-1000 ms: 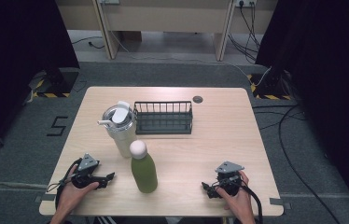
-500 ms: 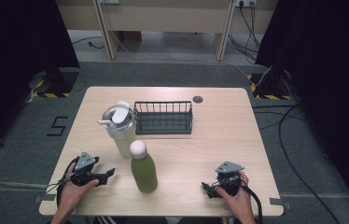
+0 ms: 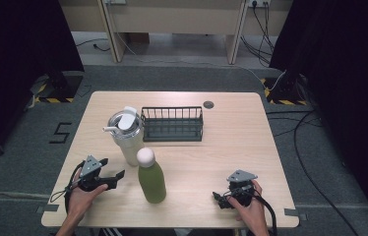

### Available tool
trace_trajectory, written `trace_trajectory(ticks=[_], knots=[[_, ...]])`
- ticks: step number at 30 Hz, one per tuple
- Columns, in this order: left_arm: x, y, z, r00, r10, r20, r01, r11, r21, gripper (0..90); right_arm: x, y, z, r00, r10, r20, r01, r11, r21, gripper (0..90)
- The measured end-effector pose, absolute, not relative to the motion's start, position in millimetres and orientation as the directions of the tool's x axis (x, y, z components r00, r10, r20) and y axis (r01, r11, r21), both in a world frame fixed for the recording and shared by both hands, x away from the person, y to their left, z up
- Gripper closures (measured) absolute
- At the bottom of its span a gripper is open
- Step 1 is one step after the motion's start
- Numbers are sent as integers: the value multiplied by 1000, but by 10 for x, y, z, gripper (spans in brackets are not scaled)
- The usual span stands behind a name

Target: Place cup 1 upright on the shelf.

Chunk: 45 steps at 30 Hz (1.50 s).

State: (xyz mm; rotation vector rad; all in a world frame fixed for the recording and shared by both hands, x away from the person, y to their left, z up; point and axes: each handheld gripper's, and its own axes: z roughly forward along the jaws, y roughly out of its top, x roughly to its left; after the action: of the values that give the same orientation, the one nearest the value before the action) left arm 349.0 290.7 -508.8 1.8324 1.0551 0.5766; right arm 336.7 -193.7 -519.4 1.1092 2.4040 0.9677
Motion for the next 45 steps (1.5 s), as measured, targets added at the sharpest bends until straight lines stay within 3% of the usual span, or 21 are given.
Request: trace_trajectory(ticks=[45], knots=[[3989, 2537, -5097, 537, 843, -40, 326, -163, 931, 124, 3375, -1939, -5195, -650, 760, -9, 543, 472, 695, 2]])
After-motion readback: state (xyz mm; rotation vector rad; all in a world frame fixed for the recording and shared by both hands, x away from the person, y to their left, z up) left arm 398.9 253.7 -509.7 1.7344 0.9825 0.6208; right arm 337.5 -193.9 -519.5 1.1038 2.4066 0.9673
